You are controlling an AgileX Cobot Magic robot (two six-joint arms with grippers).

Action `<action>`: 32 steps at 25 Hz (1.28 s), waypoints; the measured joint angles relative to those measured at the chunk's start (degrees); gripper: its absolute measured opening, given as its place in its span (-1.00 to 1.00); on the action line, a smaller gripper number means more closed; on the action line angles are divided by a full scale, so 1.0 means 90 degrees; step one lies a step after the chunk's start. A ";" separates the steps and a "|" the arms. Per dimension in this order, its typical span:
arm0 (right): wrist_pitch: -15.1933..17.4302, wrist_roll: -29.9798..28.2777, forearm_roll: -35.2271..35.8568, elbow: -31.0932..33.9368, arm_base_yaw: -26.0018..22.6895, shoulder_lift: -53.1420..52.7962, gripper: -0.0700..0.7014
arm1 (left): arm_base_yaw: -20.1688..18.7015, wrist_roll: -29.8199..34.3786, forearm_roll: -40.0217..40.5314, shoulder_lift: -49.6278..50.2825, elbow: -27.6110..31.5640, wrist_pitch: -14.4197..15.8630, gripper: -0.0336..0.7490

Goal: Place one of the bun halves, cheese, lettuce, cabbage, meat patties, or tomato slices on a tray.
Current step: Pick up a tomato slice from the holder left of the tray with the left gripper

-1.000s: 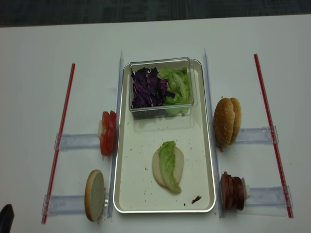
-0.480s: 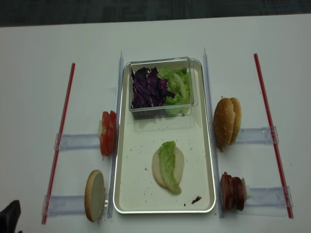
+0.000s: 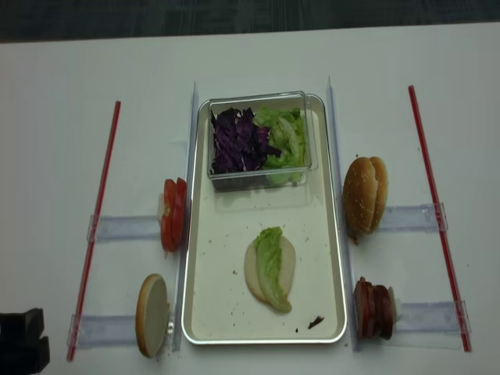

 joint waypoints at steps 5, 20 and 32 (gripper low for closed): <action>0.0000 0.0000 0.0000 0.0000 0.0000 0.0000 -0.32 | 0.0000 0.0000 0.0000 0.0719 -0.0232 -0.0046 0.29; 0.0000 0.0000 0.0000 0.0000 0.0000 0.0000 -0.32 | 0.0000 0.0012 0.0000 0.3169 -0.1194 -0.0344 0.29; 0.0026 0.0000 0.0000 0.0000 0.0000 0.0000 -0.32 | -0.0014 0.0012 0.0000 0.4656 -0.1838 -0.0820 0.29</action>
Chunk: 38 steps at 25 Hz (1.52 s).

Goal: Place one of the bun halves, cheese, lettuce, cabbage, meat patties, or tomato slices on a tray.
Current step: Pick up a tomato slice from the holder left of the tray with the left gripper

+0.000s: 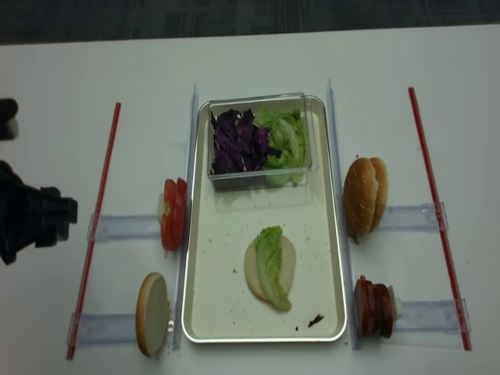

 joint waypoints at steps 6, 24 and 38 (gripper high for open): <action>0.0000 0.0000 0.0000 0.0000 0.0000 0.0000 -0.32 | -0.0011 0.0000 0.0011 0.0343 -0.0196 -0.0091 0.29; 0.0000 0.0000 0.0000 0.0000 0.0000 0.0000 -0.32 | -0.0011 -0.0023 -0.0321 0.0728 -0.0285 -0.0081 0.29; 0.0000 0.0000 0.0000 0.0000 0.0000 0.0000 -0.32 | -0.0011 -0.0170 -0.0157 0.1674 -0.0768 -0.0090 0.29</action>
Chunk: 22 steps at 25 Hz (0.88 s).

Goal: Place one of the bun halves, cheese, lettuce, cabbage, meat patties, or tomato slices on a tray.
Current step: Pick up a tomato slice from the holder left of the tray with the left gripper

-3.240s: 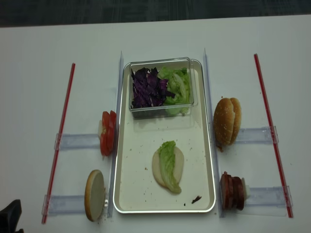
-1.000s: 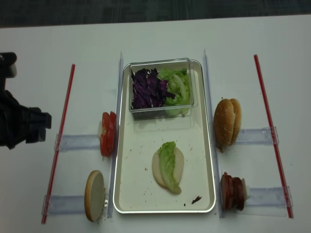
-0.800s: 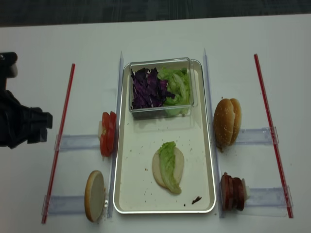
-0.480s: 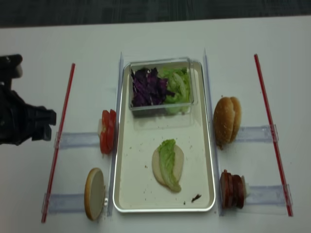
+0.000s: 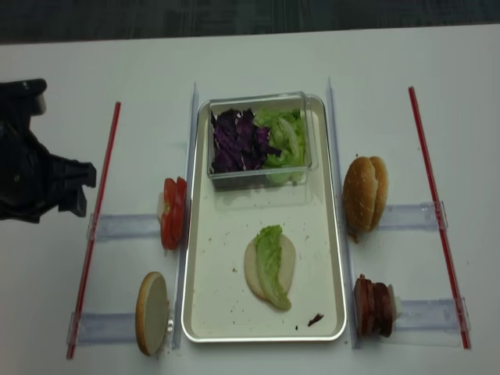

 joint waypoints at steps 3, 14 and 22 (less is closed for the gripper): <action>0.0000 0.0000 0.0000 0.0000 0.0000 0.0000 -0.32 | 0.0000 -0.0009 -0.0016 0.0034 0.0000 -0.0034 0.29; 0.0000 0.0000 0.0000 0.0000 0.0000 0.0000 -0.32 | -0.0277 -0.0206 -0.0187 0.0034 0.0000 -0.0193 0.29; 0.0000 0.0000 0.0000 0.0000 0.0000 0.0000 -0.32 | -0.0796 -0.0504 -0.0370 0.0039 0.0000 -0.0305 0.29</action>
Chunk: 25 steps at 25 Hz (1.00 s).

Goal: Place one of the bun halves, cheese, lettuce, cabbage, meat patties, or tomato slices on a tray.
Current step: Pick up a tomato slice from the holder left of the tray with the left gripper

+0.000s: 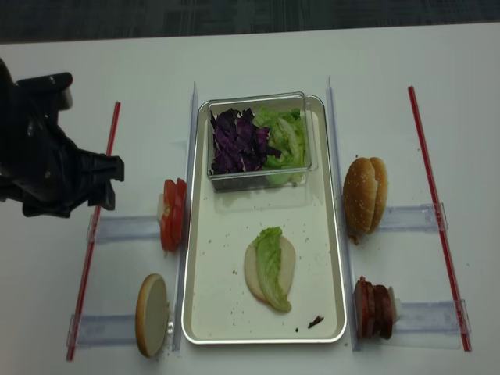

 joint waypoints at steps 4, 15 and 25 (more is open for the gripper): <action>0.0000 0.0000 0.0000 0.0000 0.0000 0.0000 -0.32 | -0.0256 -0.0158 -0.0053 0.0000 0.0000 -0.0014 0.29; 0.0000 0.0000 0.0000 0.0000 0.0000 0.0000 -0.32 | -0.1041 -0.0739 -0.0111 0.0014 0.0000 -0.0301 0.29; 0.0000 0.0000 0.0000 0.0000 0.0000 0.0000 -0.32 | -0.1844 -0.1147 -0.0121 0.0886 -0.0753 -0.0235 0.29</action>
